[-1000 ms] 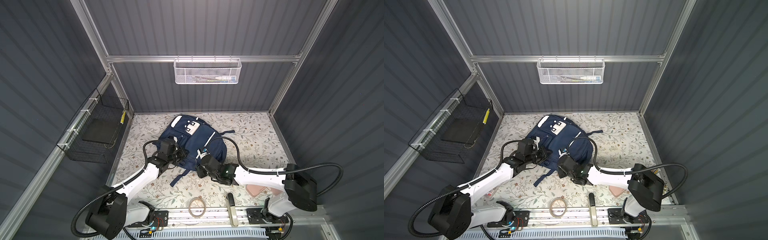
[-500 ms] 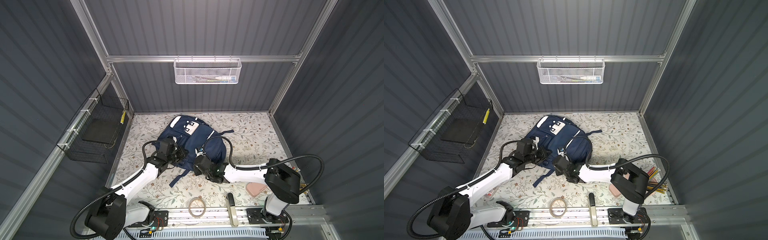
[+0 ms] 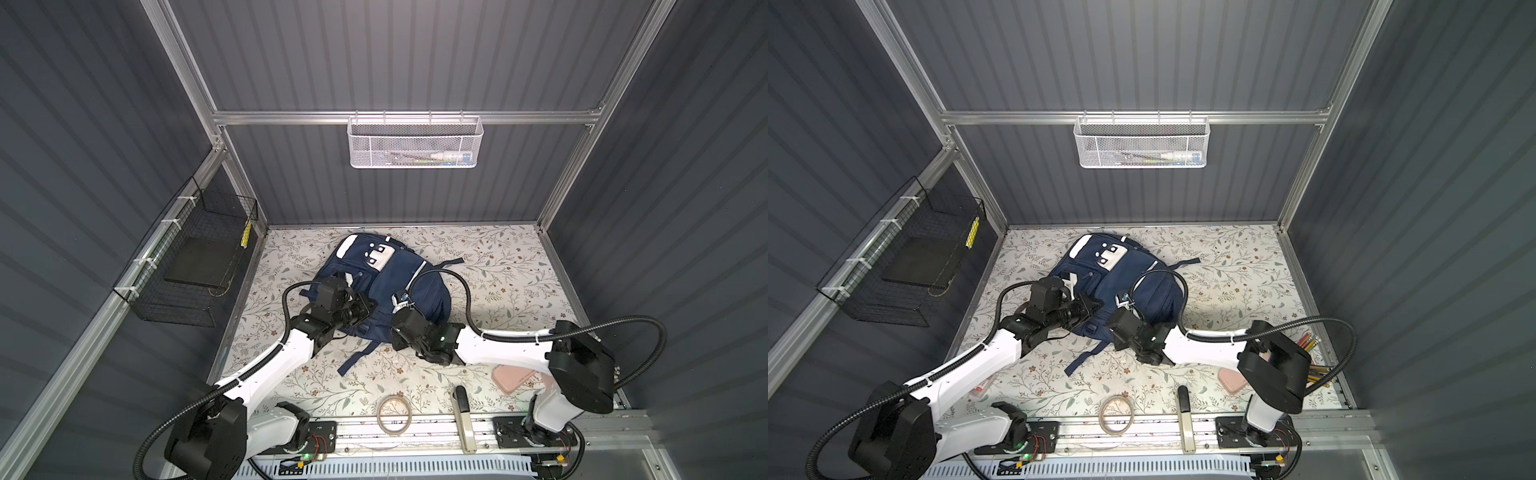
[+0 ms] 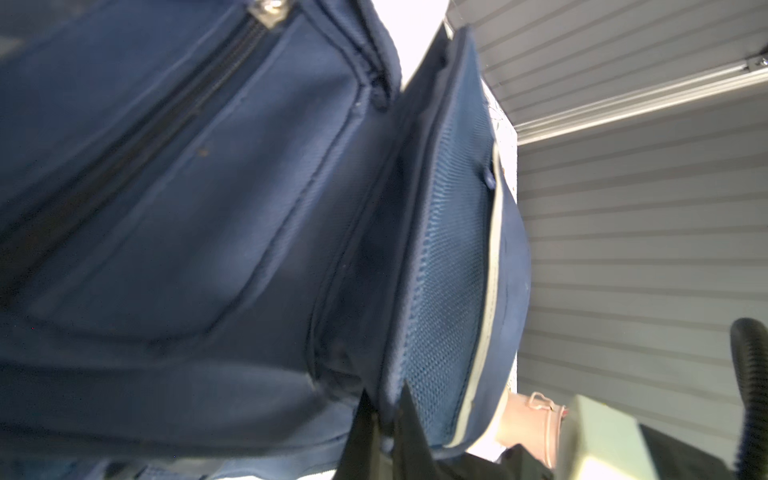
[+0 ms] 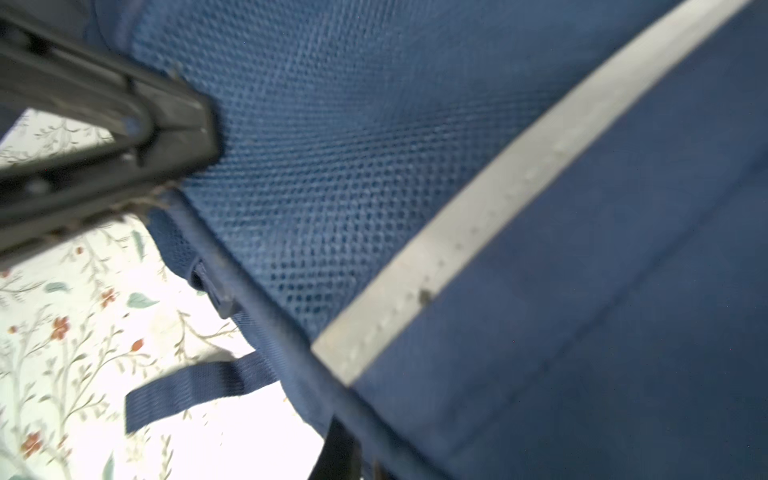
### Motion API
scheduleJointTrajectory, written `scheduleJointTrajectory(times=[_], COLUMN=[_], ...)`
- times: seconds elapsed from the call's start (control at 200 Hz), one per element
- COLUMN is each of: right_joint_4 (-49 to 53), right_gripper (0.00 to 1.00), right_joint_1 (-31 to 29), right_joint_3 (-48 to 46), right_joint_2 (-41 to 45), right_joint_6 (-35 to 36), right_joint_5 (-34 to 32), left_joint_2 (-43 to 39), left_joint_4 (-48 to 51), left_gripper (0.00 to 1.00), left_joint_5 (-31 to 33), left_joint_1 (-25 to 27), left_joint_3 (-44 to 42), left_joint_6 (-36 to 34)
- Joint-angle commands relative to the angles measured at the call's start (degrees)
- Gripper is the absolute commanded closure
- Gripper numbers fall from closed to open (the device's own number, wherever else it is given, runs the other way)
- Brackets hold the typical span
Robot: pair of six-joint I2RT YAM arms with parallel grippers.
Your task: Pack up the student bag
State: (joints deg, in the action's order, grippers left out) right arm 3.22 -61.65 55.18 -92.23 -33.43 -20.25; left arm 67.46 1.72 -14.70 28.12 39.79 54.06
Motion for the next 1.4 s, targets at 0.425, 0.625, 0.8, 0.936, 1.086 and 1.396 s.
scheduleJointTrajectory(times=[0.425,0.625,0.8,0.936,1.086,1.396], right_joint_4=[-0.8,5.9,5.6,8.3,11.5,3.3], right_gripper=[0.94,0.99,1.00,1.00,1.00,0.97], right_joint_1=[11.7,15.2,19.7,20.0,14.1,12.8], right_joint_3=[-7.7,-5.5,-9.4,-8.9,-7.4,-1.9], right_joint_2=[8.6,7.6,12.6,13.6,11.1,1.4], right_joint_6=[6.7,8.0,9.0,9.7,9.7,10.3], right_joint_5=[12.8,8.8,9.7,10.0,5.0,5.2], left_joint_2=[3.4,1.0,1.3,3.9,7.2,8.8], left_joint_4=[-9.5,-3.1,-0.9,-4.2,-11.3,-13.5], left_gripper=[1.00,1.00,1.00,1.00,1.00,1.00], left_joint_5=[-7.5,-2.6,-1.5,-1.9,-6.4,-8.1], left_joint_1=[0.2,-0.3,-0.4,-0.4,-0.4,-0.3], left_joint_3=[-4.2,-3.6,-2.7,-3.6,-4.4,-5.6], left_joint_6=[1.3,-1.8,-3.6,-2.2,1.0,2.3])
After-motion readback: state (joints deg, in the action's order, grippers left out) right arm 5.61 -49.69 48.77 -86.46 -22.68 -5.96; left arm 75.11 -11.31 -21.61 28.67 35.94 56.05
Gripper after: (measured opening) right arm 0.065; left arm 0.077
